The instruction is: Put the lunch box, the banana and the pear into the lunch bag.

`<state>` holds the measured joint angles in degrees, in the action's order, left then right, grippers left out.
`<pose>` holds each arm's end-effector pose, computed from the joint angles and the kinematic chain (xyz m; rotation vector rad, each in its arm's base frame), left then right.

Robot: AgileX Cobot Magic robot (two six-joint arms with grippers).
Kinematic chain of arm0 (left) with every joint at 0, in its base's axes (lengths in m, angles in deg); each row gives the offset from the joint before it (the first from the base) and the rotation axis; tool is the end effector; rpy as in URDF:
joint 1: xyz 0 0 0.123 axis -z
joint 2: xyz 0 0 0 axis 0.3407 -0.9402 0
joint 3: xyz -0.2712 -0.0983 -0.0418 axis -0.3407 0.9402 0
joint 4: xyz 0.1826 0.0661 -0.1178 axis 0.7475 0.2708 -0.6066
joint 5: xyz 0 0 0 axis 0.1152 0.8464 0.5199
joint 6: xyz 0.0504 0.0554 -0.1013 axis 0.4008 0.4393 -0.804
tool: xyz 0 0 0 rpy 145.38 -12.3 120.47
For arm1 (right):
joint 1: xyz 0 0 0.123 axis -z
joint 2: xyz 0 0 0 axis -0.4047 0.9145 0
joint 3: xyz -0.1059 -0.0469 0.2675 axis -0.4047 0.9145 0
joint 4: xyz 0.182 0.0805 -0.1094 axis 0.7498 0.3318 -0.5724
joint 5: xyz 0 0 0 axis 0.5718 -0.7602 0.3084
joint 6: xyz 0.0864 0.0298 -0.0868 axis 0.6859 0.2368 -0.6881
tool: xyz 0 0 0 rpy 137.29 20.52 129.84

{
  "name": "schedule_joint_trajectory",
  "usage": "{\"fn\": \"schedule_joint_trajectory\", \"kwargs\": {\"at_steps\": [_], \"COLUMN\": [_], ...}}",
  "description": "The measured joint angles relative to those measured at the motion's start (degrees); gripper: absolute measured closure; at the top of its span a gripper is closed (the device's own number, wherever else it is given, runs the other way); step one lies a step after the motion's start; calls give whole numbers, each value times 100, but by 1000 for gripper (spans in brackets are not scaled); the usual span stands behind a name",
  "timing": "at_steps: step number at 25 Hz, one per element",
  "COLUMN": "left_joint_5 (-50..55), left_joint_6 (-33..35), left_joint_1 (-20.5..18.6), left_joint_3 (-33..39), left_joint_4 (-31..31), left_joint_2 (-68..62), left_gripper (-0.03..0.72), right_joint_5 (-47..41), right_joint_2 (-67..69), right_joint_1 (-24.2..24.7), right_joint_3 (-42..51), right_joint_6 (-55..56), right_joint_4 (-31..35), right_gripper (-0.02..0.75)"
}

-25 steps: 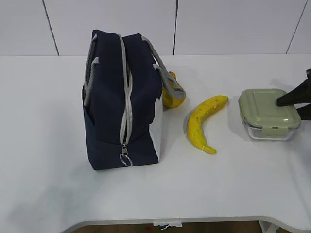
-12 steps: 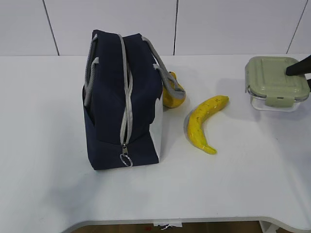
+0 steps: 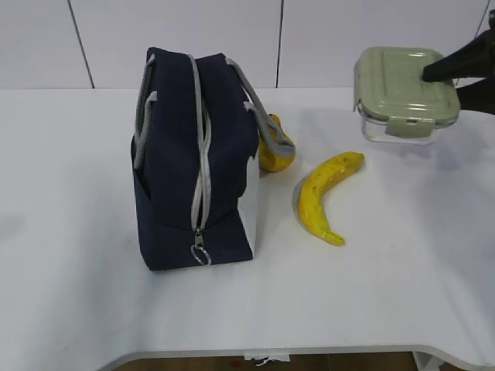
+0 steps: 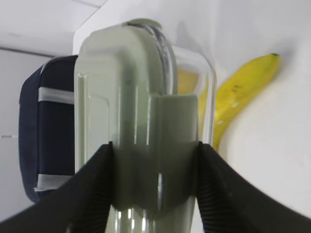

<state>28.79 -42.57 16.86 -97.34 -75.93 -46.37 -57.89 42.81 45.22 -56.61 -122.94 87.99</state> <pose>0.0794 -0.0544 0.3162 -0.0642 2.1645 -0.6435 0.3595 -0.0266 0.2774 0.2432 2.3317 1.1819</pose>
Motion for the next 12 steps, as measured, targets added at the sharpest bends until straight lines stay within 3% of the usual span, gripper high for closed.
{"fn": "schedule_joint_trajectory", "kwargs": {"at_steps": [12], "left_joint_5": [1091], "left_joint_6": [695], "left_joint_1": [12], "left_joint_3": [-1535], "left_joint_4": [-913], "left_joint_2": [-3271], "left_gripper": [445], "right_joint_5": [-110], "right_joint_2": [0], "right_joint_1": [-1315], "right_joint_3": [-1025], "right_joint_6": [43], "right_joint_4": [171], "right_gripper": [376]}}
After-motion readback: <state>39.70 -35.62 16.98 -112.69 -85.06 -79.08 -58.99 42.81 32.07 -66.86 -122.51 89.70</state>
